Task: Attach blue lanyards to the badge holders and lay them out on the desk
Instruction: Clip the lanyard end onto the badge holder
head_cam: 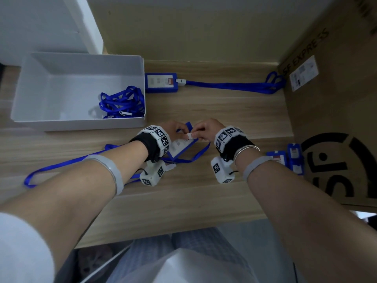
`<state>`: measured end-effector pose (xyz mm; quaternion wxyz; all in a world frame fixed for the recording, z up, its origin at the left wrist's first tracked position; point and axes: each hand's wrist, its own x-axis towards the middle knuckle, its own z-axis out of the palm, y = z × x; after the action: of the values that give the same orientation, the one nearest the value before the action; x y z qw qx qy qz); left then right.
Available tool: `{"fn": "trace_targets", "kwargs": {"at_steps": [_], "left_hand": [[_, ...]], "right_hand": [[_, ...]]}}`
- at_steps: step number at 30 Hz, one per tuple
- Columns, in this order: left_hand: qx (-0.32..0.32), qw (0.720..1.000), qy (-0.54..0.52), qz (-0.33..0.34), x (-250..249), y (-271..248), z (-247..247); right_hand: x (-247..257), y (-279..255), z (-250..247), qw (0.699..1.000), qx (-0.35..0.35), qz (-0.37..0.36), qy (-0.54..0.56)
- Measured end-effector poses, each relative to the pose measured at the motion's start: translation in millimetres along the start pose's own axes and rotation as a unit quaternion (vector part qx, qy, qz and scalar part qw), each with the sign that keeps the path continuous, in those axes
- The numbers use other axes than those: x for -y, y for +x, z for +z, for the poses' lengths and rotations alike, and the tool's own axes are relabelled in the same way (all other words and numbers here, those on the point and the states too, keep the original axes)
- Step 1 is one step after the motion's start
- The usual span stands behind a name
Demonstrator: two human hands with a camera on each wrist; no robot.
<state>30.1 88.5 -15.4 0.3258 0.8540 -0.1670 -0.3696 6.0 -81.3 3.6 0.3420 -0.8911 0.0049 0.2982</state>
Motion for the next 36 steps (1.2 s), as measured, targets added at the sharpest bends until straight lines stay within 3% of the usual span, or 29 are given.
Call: {"fn": "trace_targets", "kwargs": {"at_steps": [11,17,27,36], "left_hand": [[-0.002,0.999,-0.017,0.035,2,2,-5],[0.062,0.997,0.042,-0.002,-2,2,-6],[-0.009,0.999,0.001,0.045,2,3,-11],[0.021,0.999,0.001,0.025,8,-1,-15]], "right_hand": [[2,1,-4,1.0,0.0,-0.01,0.02],[2,4,-3,0.999,0.001,0.029,0.026],[3,7,1,0.996,0.005,-0.004,0.093],[7,6,1,0.997,0.012,0.022,0.077]]}}
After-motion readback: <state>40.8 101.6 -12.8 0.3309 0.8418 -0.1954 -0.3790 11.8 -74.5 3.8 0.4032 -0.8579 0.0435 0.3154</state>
